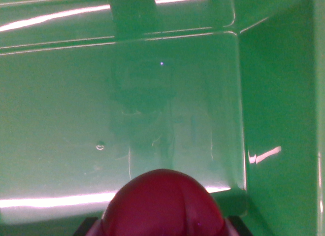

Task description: Pick fruit

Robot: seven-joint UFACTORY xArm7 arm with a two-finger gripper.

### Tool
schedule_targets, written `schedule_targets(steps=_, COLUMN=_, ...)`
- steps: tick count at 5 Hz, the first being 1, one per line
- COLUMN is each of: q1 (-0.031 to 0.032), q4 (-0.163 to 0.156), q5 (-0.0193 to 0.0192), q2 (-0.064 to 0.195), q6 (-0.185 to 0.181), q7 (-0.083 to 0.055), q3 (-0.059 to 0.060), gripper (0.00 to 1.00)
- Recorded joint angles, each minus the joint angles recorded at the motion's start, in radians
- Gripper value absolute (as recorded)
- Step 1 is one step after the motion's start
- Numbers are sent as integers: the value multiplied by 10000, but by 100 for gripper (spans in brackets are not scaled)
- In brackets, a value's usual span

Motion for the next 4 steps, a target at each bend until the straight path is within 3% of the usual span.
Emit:
schedule_targets(steps=1, q1=0, q4=0, q5=0, q2=0, q6=0, q7=0, q3=0, gripper=100)
schedule_targets(steps=4, q1=-8, q4=619, q5=54, q2=-425, q6=1042, q7=-85, q3=22, gripper=100)
